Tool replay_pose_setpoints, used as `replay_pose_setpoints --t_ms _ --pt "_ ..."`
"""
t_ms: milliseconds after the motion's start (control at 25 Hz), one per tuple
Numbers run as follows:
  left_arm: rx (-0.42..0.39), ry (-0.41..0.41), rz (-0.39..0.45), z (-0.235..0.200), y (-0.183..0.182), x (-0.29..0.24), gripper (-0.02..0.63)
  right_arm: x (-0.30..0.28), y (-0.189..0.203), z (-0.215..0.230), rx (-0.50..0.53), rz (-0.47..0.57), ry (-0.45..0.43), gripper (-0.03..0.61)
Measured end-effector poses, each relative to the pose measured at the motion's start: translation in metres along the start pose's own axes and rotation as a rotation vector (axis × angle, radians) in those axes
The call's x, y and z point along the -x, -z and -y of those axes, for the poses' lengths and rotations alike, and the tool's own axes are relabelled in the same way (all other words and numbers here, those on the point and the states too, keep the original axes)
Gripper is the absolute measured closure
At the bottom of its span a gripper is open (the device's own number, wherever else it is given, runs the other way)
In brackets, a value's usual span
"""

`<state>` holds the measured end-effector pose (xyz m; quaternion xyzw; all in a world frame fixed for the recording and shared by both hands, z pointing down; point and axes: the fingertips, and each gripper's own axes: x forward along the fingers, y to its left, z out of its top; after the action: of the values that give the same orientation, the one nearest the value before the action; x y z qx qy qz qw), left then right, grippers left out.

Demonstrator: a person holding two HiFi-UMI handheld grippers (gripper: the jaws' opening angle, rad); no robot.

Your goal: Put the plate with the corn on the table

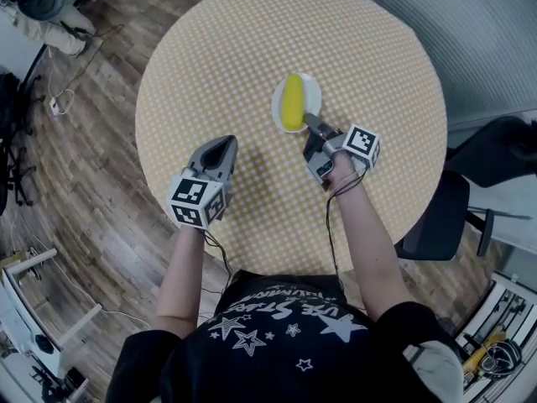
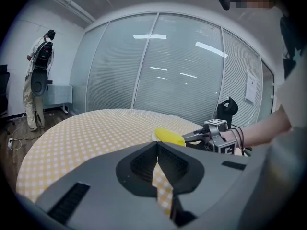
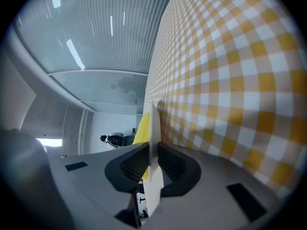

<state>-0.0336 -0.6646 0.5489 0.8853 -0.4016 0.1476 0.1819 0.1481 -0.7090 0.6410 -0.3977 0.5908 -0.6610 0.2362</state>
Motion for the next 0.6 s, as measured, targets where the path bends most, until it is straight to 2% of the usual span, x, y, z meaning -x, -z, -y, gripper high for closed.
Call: replay_pose_setpoints --t_ms 320,480,600 --pt "0.013 0.006 -0.007 -0.002 0.008 0.017 0.606 -0.002 -0.009 0.000 0.144 0.061 0.156 0.521" --pt "0.010 0.014 -0.013 0.008 0.014 0.032 0.606 0.008 -0.005 0.007 0.174 0.056 0.214 0.520" --pt "0.003 0.015 -0.003 0.008 0.012 0.041 0.606 0.015 0.000 0.006 0.219 0.051 0.267 0.488"
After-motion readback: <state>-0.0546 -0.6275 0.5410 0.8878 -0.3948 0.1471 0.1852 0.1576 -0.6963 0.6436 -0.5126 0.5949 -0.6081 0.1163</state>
